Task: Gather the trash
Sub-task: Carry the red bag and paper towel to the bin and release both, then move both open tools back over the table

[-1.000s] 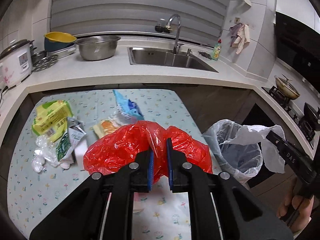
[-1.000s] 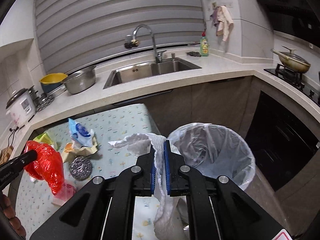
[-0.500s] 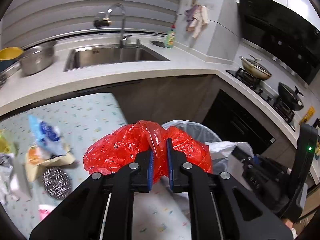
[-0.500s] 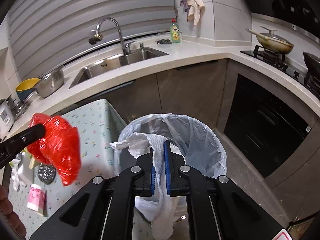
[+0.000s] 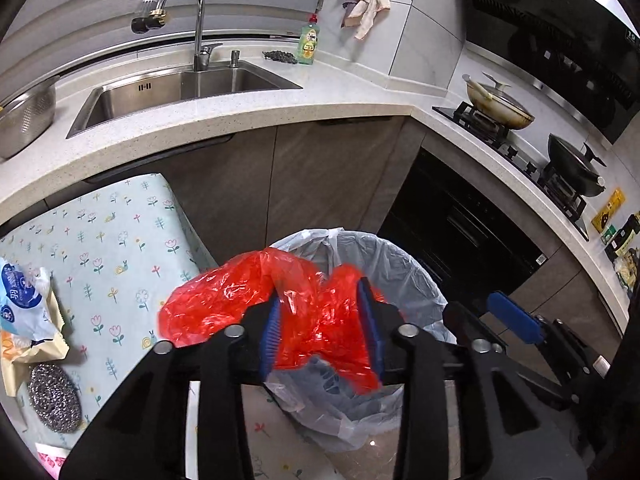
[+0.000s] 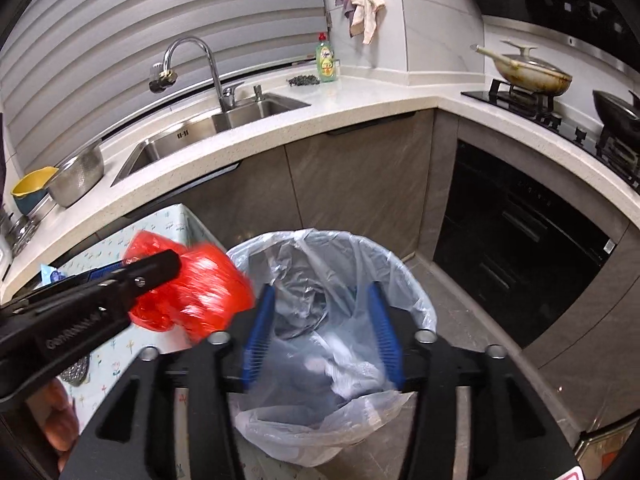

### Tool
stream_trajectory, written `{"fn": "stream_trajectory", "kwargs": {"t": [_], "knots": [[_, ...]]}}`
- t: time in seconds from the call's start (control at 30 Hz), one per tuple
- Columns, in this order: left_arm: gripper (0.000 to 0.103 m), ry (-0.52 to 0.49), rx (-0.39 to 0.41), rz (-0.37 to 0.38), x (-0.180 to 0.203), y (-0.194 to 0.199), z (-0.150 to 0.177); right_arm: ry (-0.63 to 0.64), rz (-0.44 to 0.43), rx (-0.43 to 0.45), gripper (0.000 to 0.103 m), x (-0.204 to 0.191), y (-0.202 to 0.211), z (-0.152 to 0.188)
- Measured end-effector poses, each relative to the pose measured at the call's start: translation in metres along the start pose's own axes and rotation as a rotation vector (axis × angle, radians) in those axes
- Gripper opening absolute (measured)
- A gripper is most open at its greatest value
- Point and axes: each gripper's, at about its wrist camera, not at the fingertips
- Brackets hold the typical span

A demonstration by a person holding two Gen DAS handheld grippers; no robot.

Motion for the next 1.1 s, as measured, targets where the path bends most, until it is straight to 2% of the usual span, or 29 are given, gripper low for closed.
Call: {"fn": "stream_trajectory", "kwargs": {"t": [0.1, 0.17, 0.27, 0.43, 0.7, 0.8, 0.9, 1.1], "knots": [[0.066, 0.018, 0.019, 0.0, -0.002, 0.003, -0.001, -0.009, 0.011, 0.023, 0.066, 0.002, 0.008, -0.001], [0.069, 0.018, 0.036, -0.005, -0.003, 0.007, -0.002, -0.009, 0.019, 0.04, 0.074, 0.002, 0.014, -0.002], [0.075, 0.013, 0.058, -0.018, -0.007, 0.017, -0.003, -0.006, 0.021, 0.049, 0.08, 0.0, 0.022, -0.003], [0.086, 0.029, 0.12, -0.055, -0.019, 0.048, 0.004, 0.017, 0.011, 0.058, 0.084, -0.012, 0.037, 0.001], [0.087, 0.107, 0.158, -0.153, -0.063, 0.099, 0.025, 0.09, -0.037, 0.047, 0.084, -0.048, 0.062, 0.016], [0.088, 0.139, 0.162, -0.206, -0.084, 0.116, 0.036, 0.134, -0.062, 0.046, 0.085, -0.072, 0.07, 0.022], [0.088, 0.179, 0.163, -0.264, -0.108, 0.134, 0.048, 0.174, -0.1, 0.043, 0.09, -0.097, 0.078, 0.03], [0.092, 0.289, 0.16, -0.355, -0.17, 0.17, 0.075, 0.265, -0.171, 0.009, 0.09, -0.155, 0.084, 0.053]]}}
Point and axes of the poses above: each gripper's, at about its wrist camera, not at the fingertips, and y roughly against the way its jaws point, x to its right, z to its underside, and after that the axes turned 5 degrees about -z, right-handed
